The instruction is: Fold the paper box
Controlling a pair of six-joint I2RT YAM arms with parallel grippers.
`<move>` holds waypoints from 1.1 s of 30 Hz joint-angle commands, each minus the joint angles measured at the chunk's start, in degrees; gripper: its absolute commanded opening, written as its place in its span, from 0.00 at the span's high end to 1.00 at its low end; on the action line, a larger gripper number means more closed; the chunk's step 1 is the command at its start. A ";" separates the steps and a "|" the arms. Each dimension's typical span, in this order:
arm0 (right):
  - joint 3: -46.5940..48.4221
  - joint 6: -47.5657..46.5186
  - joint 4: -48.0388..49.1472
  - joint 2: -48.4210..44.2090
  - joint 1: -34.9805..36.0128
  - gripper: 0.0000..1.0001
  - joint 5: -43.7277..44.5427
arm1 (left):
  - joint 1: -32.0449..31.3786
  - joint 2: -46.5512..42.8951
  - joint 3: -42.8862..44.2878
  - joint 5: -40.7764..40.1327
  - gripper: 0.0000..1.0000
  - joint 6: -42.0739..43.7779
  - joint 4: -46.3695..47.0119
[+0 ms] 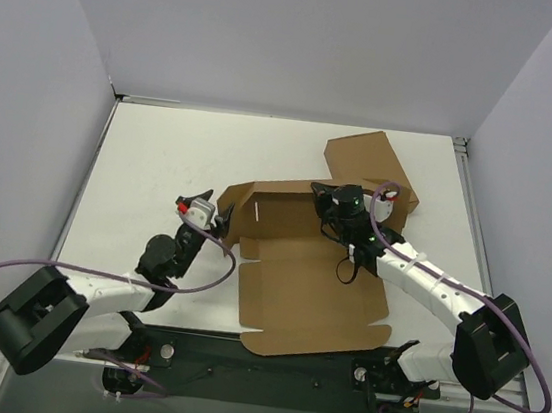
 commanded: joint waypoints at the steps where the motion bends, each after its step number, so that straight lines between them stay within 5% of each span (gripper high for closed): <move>1: -1.42 -2.87 8.38 -0.18 0.54 1.00 0.22 | 0.12 -9.58 1.30 6.04 0.31 -6.10 -8.93; 6: -7.04 -6.64 16.65 -1.05 0.54 1.00 -1.89 | 3.10 -18.36 0.60 5.18 0.30 -15.38 -20.61; 13: -11.26 -12.09 18.24 -4.92 0.10 1.00 -2.15 | 15.31 -31.04 1.91 8.87 0.24 -29.48 -37.67; 19: -14.17 -13.85 19.99 -6.94 0.01 1.00 -2.24 | 19.54 -21.48 6.83 12.82 0.23 -31.06 -44.98; 26: -17.50 -14.82 24.21 -7.82 -0.08 1.00 -2.77 | 19.98 -6.20 9.47 19.04 0.24 -30.01 -40.87; 33: -19.18 -15.96 26.42 -8.70 0.01 1.00 -2.25 | 17.35 -2.83 9.13 26.00 0.27 -30.19 -37.96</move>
